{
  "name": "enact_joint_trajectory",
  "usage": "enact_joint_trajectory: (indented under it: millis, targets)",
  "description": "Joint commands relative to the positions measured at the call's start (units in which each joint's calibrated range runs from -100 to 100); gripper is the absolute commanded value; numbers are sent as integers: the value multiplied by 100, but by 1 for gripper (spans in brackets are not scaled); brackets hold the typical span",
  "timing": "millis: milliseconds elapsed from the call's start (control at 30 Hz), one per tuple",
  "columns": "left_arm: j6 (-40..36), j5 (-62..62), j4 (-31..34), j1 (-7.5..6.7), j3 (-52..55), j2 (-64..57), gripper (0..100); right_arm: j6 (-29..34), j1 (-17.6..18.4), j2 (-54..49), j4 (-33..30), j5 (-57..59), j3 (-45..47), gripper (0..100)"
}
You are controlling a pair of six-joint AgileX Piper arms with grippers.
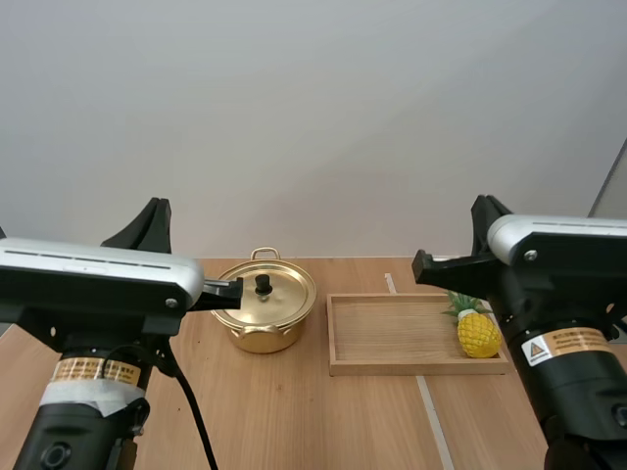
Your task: Open the pot, put the pineapple inside, and close it
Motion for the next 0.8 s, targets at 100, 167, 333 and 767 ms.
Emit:
enact_joint_trajectory:
  millis: [100,167,333,767]
  targets:
    - [128,975,28,-12,-598,-25,0,-209,7,-1,-476,708,-663,0]
    - [128,825,28,-12,-605,-25,0,-220,-16,-1,-605,1448,-857,0]
    - [115,800,28,-12,-605,43,0,-220,-174,48,-878,2794,-1099,0]
    - [75,1096,-119,-12,-1368,1628,0,-21,-193,878,-1200,3198,-1701,0]
